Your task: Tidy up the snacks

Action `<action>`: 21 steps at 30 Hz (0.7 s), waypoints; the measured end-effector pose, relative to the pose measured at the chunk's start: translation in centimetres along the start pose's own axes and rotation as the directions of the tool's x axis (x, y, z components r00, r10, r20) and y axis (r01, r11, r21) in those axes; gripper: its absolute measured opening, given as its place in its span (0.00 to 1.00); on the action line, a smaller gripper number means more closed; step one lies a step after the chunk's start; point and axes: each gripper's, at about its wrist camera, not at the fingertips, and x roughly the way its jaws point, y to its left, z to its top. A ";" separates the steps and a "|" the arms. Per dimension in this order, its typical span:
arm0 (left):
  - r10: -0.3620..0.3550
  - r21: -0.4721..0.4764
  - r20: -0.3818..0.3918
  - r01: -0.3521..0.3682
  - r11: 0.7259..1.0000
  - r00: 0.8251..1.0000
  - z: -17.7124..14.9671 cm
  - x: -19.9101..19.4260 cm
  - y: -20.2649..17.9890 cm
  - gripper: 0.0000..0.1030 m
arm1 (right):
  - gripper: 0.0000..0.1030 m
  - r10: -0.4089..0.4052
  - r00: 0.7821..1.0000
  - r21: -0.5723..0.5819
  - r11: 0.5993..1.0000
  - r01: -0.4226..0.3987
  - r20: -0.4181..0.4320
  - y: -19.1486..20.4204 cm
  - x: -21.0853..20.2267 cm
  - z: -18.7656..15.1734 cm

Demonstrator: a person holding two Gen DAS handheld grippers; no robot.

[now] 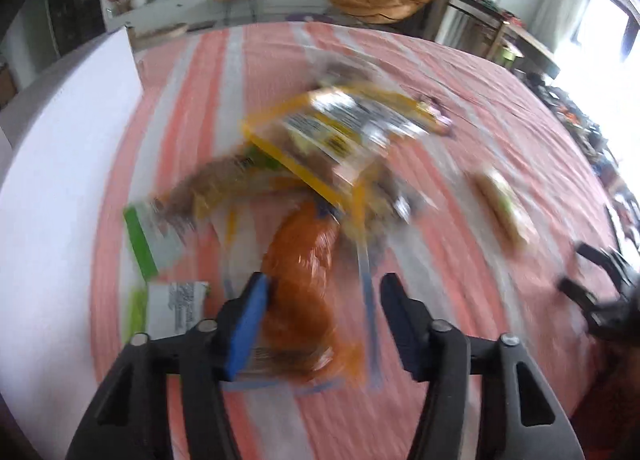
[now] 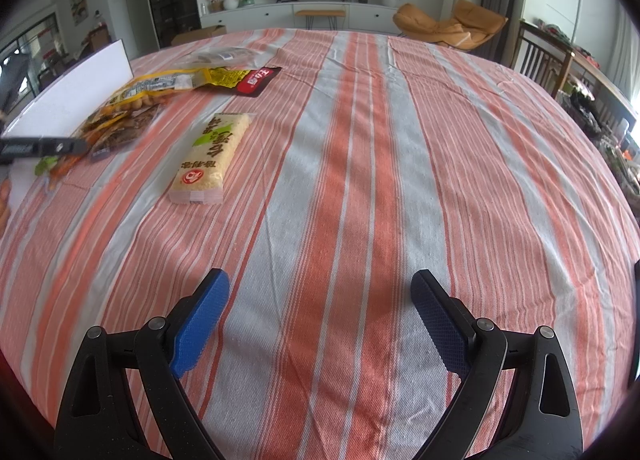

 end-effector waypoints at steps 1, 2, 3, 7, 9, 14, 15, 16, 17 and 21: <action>-0.008 -0.002 0.000 0.008 1.000 1.000 -0.8 -0.5 -0.4 0.54 | 0.92 0.000 1.000 0.000 1.000 0.000 0.000 0.0 0.0 0.0; 0.000 -0.006 0.006 0.000 1.000 1.000 -1.7 -1.0 -0.7 0.54 | 0.92 0.000 1.000 0.000 1.000 0.000 0.000 0.0 0.0 0.0; 0.001 -0.016 0.016 -0.001 1.000 1.000 -2.3 -1.4 -0.9 0.59 | 0.92 -0.001 1.000 0.001 1.000 0.001 0.000 0.0 0.0 0.0; 0.048 -0.084 0.089 -0.041 0.996 0.995 -3.3 -1.6 -1.0 0.92 | 0.92 -0.019 1.000 0.028 0.999 0.019 -0.014 0.4 -0.1 0.1; 0.108 -0.109 0.100 -0.097 0.989 0.989 -3.0 -0.5 -0.9 0.92 | 0.92 -0.022 0.999 0.010 1.000 0.023 -0.029 1.2 0.3 0.7; 0.201 -0.138 0.103 -0.186 0.973 0.974 -2.7 1.6 -0.9 0.94 | 0.92 -0.031 0.999 0.026 0.999 0.032 -0.042 0.9 2.6 3.6; 0.215 -0.132 0.103 -0.201 0.971 0.971 -2.7 1.7 -1.0 0.95 | 0.92 -0.044 0.998 0.044 0.998 0.045 -0.039 0.4 3.3 4.5; 0.237 -0.121 0.104 -0.224 0.967 0.966 -2.8 2.0 -1.2 0.96 | 0.93 -0.053 0.998 0.055 0.997 0.055 -0.036 0.1 3.9 5.2; 0.251 -0.109 0.100 -0.240 0.964 0.963 -2.7 2.2 -1.4 0.98 | 0.94 -0.061 0.998 0.065 0.996 0.063 -0.032 -0.3 4.5 5.8; 0.250 -0.119 0.093 -0.238 0.964 0.964 -2.6 2.7 -1.3 1.00 | 0.98 -0.104 0.994 0.130 0.986 0.108 -0.034 -2.2 6.9 8.9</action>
